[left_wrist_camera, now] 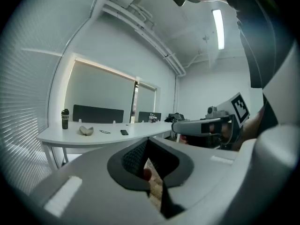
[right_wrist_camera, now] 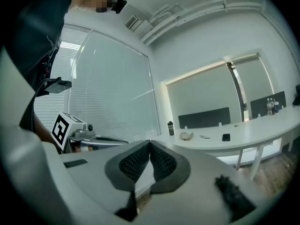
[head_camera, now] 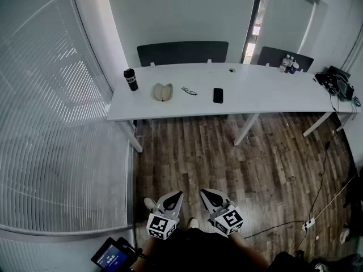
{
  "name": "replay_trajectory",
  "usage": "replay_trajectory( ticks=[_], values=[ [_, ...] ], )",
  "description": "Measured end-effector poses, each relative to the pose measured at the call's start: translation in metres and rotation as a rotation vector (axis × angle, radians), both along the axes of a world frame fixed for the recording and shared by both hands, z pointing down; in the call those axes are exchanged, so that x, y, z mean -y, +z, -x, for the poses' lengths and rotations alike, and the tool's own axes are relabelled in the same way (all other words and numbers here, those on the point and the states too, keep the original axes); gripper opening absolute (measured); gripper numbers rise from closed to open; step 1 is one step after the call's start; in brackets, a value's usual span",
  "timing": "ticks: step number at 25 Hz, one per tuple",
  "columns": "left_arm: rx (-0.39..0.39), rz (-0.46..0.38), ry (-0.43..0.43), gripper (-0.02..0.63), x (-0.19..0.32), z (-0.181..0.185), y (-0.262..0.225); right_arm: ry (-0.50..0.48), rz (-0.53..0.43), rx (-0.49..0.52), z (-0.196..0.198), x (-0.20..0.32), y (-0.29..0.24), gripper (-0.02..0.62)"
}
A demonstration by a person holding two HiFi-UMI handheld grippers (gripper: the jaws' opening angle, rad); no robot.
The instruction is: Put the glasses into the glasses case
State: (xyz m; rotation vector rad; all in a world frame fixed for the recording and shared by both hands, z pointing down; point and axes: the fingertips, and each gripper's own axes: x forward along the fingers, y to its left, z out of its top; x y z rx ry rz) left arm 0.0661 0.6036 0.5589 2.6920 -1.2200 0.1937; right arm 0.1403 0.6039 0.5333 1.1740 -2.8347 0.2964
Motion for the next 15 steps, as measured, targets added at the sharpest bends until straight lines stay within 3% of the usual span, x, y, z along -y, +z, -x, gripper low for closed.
replay_trajectory(
  ticks=[4,15],
  values=[
    [-0.001,-0.005,-0.011,0.006,0.009,-0.001,-0.002,-0.012,0.058,-0.015,0.000,0.009,-0.009,0.008],
    [0.005,0.001,-0.046,0.006,0.018,0.006,-0.002,0.000,0.042,0.005,-0.001,0.025,0.000,0.008]
  ],
)
